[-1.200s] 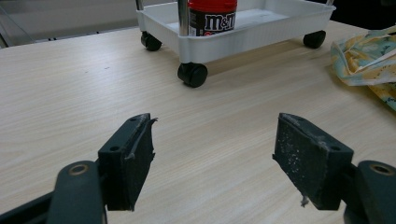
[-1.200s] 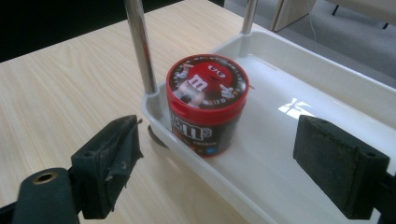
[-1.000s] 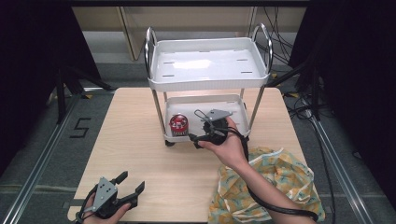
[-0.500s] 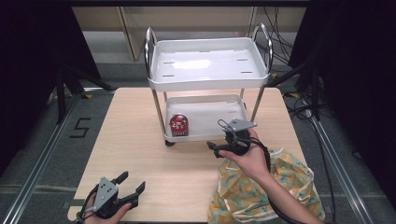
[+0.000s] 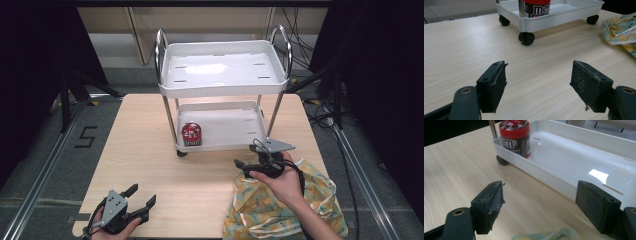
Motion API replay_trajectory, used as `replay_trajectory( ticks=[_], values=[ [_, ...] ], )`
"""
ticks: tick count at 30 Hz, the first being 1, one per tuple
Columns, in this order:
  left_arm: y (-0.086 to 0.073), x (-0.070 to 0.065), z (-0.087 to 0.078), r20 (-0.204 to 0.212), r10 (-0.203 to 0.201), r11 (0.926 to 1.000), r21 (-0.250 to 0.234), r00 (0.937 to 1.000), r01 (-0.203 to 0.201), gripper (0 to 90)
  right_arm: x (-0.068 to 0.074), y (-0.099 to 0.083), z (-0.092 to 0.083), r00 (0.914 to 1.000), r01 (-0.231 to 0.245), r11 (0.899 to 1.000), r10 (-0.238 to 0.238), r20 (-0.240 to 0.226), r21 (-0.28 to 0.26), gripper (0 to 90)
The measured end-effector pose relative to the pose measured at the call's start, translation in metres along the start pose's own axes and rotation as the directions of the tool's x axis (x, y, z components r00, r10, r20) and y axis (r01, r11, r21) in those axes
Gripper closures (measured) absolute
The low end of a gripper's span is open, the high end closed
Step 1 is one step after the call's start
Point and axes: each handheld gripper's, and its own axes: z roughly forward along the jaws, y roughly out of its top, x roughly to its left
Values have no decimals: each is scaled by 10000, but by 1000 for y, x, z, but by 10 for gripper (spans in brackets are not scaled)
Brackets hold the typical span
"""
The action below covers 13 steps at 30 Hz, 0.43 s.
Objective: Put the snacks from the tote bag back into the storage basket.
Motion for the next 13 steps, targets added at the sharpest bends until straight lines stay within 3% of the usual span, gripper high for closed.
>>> replay_trajectory(
  ticks=[3, 5, 9, 10, 12, 13],
  values=[
    [0, 0, 0, -3, -2, 10000, -9, 10000, 2, 277, -1, -6, -2, 9999, -18, 10000, 16, -133, -86, 244],
    [0, 0, 0, -4, 1, 10000, -4, 10000, -1, 278, 1, -10, -4, 9995, -307, 9995, 307, -118, -30, 248],
    [0, 1, 0, 13, 23, 10000, 1, 10000, -23, 278, 0, -15, -2, 9998, -85, 9996, 80, -182, -287, 250],
    [0, 1, 0, 70, 24, 10000, -31, 10000, -24, 278, 2, -16, -2, 9991, -360, 9992, 356, -236, -162, 249],
    [0, 1, 1, 53, 0, 10000, -26, 10000, 0, 278, -1, -15, -2, 9999, -36, 9994, 32, -130, -352, 245],
    [0, 2, 1, 68, -11, 10000, -27, 10000, 12, 277, 0, -15, -2, 9997, -200, 9990, 194, -162, -399, 238]
  ],
)
